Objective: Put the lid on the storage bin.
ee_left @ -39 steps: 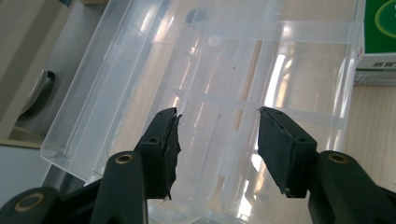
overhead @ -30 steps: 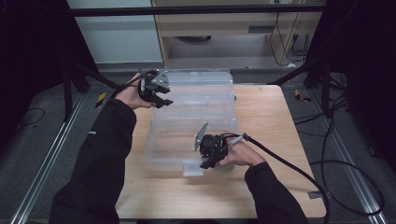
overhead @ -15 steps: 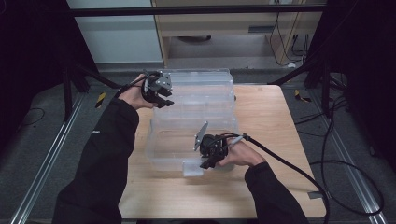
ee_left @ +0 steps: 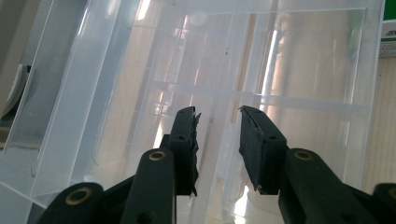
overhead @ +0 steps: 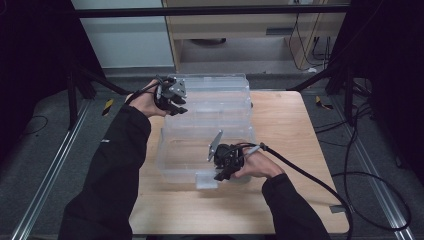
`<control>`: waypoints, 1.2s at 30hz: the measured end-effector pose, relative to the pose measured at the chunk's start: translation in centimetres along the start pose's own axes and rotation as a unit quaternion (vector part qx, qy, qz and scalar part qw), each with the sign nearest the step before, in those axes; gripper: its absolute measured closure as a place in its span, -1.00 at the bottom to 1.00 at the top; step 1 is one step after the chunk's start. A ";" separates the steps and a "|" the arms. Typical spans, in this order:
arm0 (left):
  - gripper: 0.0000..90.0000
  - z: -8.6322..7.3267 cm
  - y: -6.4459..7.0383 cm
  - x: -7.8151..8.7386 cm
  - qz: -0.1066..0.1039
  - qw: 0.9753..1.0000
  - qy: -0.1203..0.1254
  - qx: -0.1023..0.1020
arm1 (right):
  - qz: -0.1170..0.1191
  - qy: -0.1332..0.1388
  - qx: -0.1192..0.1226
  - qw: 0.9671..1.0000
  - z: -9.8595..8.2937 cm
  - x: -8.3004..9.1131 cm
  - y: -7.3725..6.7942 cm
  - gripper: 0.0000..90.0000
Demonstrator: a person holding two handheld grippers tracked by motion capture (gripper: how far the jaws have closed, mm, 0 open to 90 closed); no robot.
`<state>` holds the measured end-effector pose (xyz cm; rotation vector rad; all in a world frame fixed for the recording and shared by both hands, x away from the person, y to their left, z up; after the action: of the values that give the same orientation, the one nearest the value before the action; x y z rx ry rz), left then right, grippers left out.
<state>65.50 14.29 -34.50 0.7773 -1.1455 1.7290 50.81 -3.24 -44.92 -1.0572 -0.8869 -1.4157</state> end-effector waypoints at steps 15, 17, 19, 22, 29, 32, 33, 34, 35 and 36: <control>0.57 0.5 0.0 -0.8 -0.001 1.000 -0.012 -0.015 | 0.001 -0.001 0.001 1.000 0.0 0.0 0.0 0.52; 0.63 0.5 -0.1 -0.8 0.000 1.000 -0.014 -0.015 | 0.001 -0.002 -0.002 1.000 0.0 0.0 0.0 0.52; 0.69 0.5 -0.2 -0.7 0.001 1.000 -0.015 -0.014 | 0.000 -0.002 -0.003 1.000 0.0 0.0 0.0 0.52; 0.73 0.5 -0.2 -0.8 -0.003 1.000 -0.015 -0.014 | -0.001 -0.002 -0.003 1.000 0.0 0.0 0.0 0.52; 0.80 0.8 -0.2 -0.7 -0.011 1.000 -0.020 -0.021 | -0.003 -0.002 -0.002 1.000 0.0 0.0 0.0 0.52; 0.84 0.9 -0.2 -0.6 -0.017 0.999 -0.023 -0.024 | -0.003 -0.001 -0.001 1.000 0.0 0.0 0.0 0.52; 0.85 0.9 -0.2 -0.5 -0.019 0.999 -0.022 -0.025 | -0.002 -0.001 -0.003 1.000 0.0 0.0 0.0 0.52; 0.87 0.9 -0.2 -0.5 -0.020 0.999 -0.023 -0.025 | -0.003 -0.001 -0.005 1.000 0.0 0.0 0.0 0.52; 0.88 0.9 -0.1 -0.5 -0.022 0.999 -0.021 -0.025 | -0.002 0.000 -0.004 1.000 0.0 0.0 0.0 0.53; 0.89 0.9 -0.1 -0.4 -0.024 0.999 -0.019 -0.025 | -0.002 -0.001 -0.004 1.000 0.0 0.0 0.0 0.53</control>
<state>65.78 13.30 -34.47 0.8048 -1.1819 1.6457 50.84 -3.21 -44.91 -1.0637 -0.8853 -1.4232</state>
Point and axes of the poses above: each handheld gripper's, and its own axes: x roughly backward along the jaws, z roughly out of its top, y roughly to its right, the point moved 5 cm from there along -x, roughly forward along the jaws, and after that the axes turned 5 degrees about -y, right-handed, at the moved point
